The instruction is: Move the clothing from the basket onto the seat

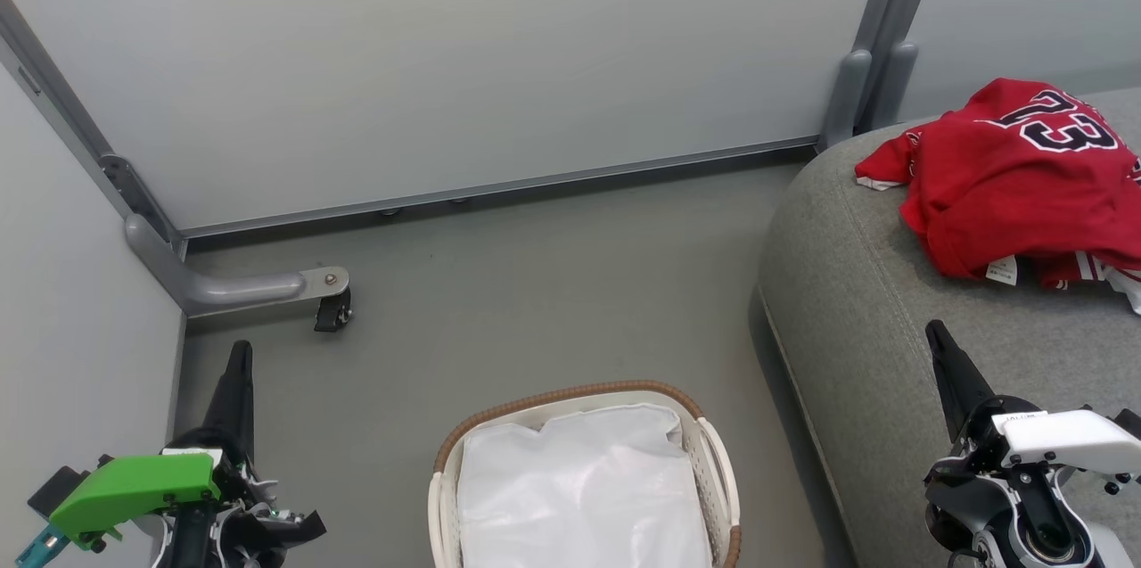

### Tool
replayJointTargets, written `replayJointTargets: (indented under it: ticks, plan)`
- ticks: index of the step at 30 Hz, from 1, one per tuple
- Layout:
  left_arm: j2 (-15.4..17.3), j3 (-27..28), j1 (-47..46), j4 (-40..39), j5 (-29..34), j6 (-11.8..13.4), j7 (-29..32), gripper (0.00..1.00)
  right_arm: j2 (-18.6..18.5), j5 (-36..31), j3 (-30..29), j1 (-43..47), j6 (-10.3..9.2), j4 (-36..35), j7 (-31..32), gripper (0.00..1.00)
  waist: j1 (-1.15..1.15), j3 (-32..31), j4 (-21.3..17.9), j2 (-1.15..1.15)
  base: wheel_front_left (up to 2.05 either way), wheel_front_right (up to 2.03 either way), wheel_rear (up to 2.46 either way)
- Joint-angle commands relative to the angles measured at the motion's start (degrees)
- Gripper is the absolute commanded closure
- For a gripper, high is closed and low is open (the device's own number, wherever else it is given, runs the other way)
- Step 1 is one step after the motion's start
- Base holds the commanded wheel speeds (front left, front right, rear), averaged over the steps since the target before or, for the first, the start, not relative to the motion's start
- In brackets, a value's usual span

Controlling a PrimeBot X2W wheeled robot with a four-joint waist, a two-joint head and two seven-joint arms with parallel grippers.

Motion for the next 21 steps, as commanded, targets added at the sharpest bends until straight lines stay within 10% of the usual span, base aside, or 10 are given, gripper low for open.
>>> replayJointTargets:
  ticks: [1,21]
  plan:
    - [0.4,0.1,-0.5,-0.1,-0.2,-0.2,0.1,1.0,-0.3,0.2,-0.1,0.6,0.02,-0.2,0.1,1.0,0.0,0.0,0.0,0.0,0.0,0.0,0.0]
    - [0.4,0.1,-0.5,-0.1,-0.2,-0.2,0.1,1.0,-0.3,0.2,-0.1,0.6,0.02,-0.2,0.1,1.0,0.0,0.0,0.0,0.0,0.0,0.0,0.0]
